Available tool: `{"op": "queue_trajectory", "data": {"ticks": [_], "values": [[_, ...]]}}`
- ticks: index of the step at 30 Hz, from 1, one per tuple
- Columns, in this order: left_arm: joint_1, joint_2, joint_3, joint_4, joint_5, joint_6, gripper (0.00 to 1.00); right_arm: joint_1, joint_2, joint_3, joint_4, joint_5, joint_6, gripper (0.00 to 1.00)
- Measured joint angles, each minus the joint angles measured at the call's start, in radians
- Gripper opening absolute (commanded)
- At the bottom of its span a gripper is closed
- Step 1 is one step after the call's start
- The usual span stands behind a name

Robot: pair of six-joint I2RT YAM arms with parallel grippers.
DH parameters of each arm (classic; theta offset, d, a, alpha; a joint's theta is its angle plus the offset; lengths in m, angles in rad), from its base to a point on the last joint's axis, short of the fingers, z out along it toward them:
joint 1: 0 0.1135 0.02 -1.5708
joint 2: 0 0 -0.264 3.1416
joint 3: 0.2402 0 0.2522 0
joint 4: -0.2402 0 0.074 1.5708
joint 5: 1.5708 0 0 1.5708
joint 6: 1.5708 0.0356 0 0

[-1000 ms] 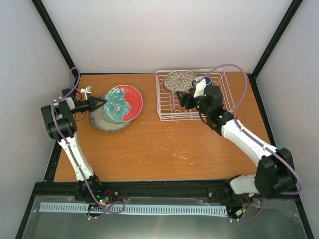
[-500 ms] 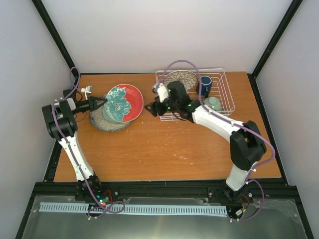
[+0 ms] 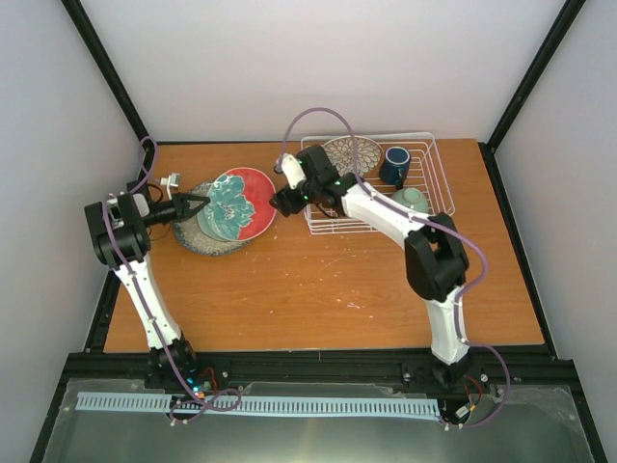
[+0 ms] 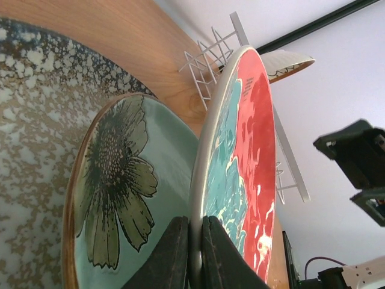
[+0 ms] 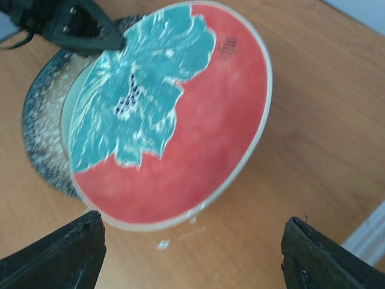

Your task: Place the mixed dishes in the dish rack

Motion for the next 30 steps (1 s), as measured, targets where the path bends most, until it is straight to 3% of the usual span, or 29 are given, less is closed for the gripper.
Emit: {"op": "queue_trajectory", "data": {"ticks": [6, 10, 23, 30], "values": [[0.000, 0.020, 0.027, -0.038, 0.015, 0.046, 0.01, 0.005, 0.294, 0.454, -0.212, 0.014, -0.011, 0.79], [0.000, 0.044, 0.051, -0.074, 0.031, 0.074, 0.01, 0.006, 0.413, 0.646, -0.342, 0.024, -0.011, 0.80], [0.000, 0.103, 0.160, -0.269, 0.053, 0.240, 0.01, -0.016, 0.460, 0.770, -0.527, -0.014, 0.006, 0.82], [-0.002, 0.235, 0.394, -0.666, 0.087, 0.566, 0.01, -0.013, 0.544, 0.836, -0.548, -0.091, 0.027, 0.80]]}}
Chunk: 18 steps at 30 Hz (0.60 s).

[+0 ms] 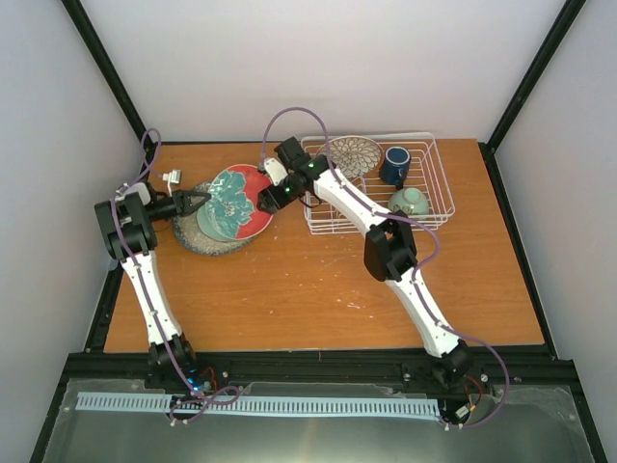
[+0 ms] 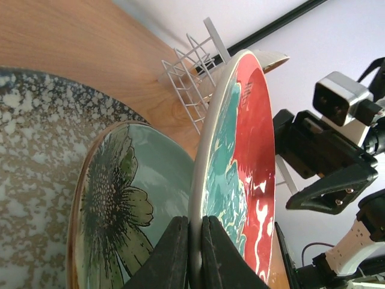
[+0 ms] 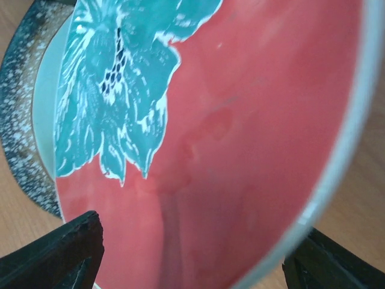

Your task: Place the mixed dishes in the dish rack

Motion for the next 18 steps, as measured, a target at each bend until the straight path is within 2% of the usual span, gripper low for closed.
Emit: {"op": "queue_trajectory", "data": {"ticks": [4, 7, 12, 14, 15, 18], "values": [[0.000, 0.013, 0.011, -0.100, 0.017, 0.115, 0.01, 0.006, 0.027, 0.000, -0.014, -0.053, 0.010, 0.70], [-0.002, 0.015, 0.011, -0.138, 0.016, 0.153, 0.01, 0.005, 0.046, 0.000, -0.022, -0.096, 0.017, 0.57], [-0.012, 0.015, 0.009, -0.159, 0.011, 0.173, 0.01, 0.004, 0.052, 0.000, -0.034, -0.153, 0.026, 0.24], [-0.012, 0.012, 0.005, -0.159, 0.017, 0.185, 0.01, -0.002, 0.051, 0.000, -0.035, -0.179, 0.066, 0.06], [-0.011, 0.009, 0.000, -0.160, 0.025, 0.195, 0.01, -0.008, 0.048, 0.000, -0.025, -0.197, 0.115, 0.03], [-0.013, -0.018, -0.009, -0.157, 0.050, 0.232, 0.01, -0.031, 0.032, 0.000, 0.028, -0.212, 0.214, 0.03]]}}
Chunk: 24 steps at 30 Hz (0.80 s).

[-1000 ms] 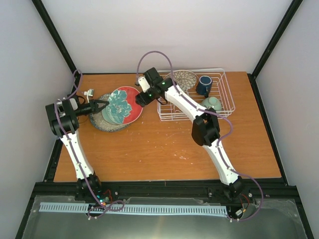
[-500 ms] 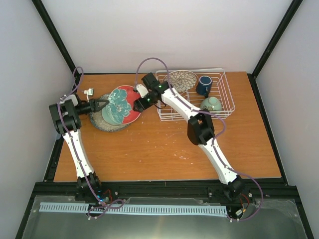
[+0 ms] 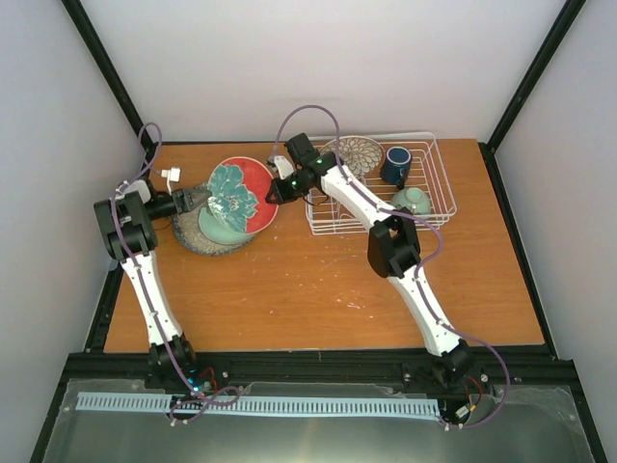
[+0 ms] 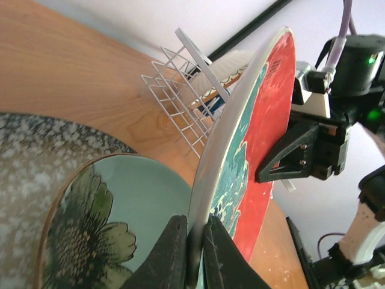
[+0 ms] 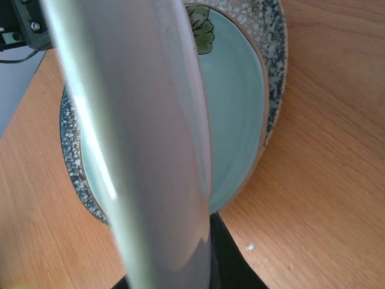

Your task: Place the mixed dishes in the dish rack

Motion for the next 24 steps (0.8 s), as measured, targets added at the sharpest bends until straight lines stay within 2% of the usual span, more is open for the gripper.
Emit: {"op": "queue_trajectory", "data": {"ticks": [10, 12, 18, 24], "values": [[-0.032, -0.025, 0.000, 0.023, -0.021, 0.008, 0.02, -0.011, -0.067, -0.072, -0.004, 0.015, -0.014, 0.03], [-0.033, -0.025, 0.000, 0.023, -0.023, 0.007, 0.04, -0.011, -0.070, -0.079, -0.002, 0.014, -0.010, 0.03], [-0.033, -0.036, 0.000, 0.003, -0.031, -0.023, 0.19, -0.011, -0.103, -0.148, 0.052, -0.002, -0.002, 0.03], [-0.038, -0.092, -0.002, -0.031, -0.031, -0.053, 0.21, -0.008, -0.170, -0.253, 0.108, -0.040, 0.001, 0.03]]}}
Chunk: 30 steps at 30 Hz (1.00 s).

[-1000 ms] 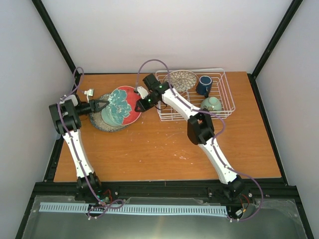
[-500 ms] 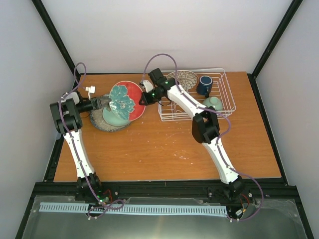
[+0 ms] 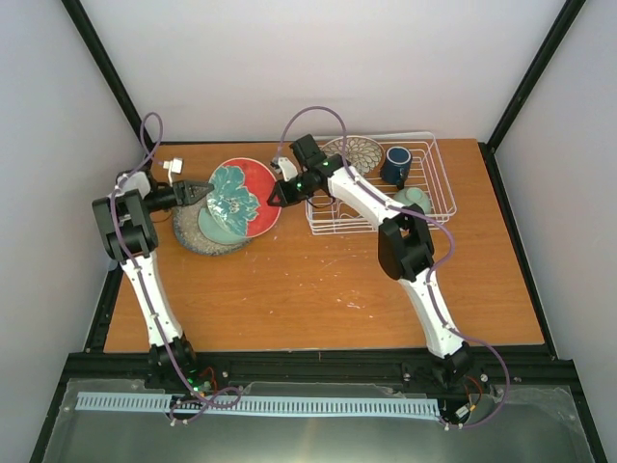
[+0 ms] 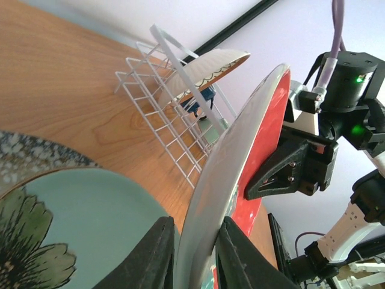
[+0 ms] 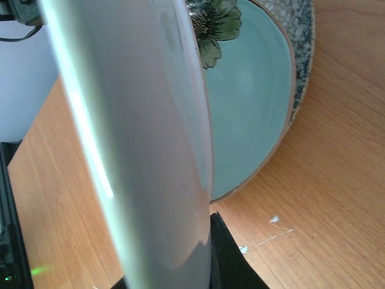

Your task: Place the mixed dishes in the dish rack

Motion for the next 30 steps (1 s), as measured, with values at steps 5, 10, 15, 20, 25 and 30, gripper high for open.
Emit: {"op": "queue_trajectory", "data": {"ticks": [5, 10, 15, 20, 25, 30], "values": [[0.011, -0.083, 0.000, -0.005, 0.001, -0.010, 0.21, 0.000, -0.040, -0.026, 0.029, -0.036, 0.014, 0.03], [0.033, -0.183, 0.002, -0.008, 0.001, -0.026, 0.20, 0.008, -0.089, -0.035, 0.068, -0.051, 0.026, 0.03], [0.053, -0.265, 0.097, -0.021, -0.001, -0.066, 0.20, 0.016, -0.136, -0.035, 0.110, -0.052, 0.031, 0.03], [0.069, -0.308, 0.335, 0.081, 0.008, -0.246, 0.20, 0.011, -0.177, -0.035, 0.069, -0.050, -0.011, 0.03], [0.072, -0.626, 0.016, 0.642, -0.112, -0.724, 0.28, -0.011, -0.209, -0.056, 0.059, -0.024, -0.033, 0.03], [0.053, -0.739, -0.023, 0.868, -0.230, -0.892, 0.35, -0.077, -0.257, -0.129, 0.047, 0.042, -0.057, 0.03]]}}
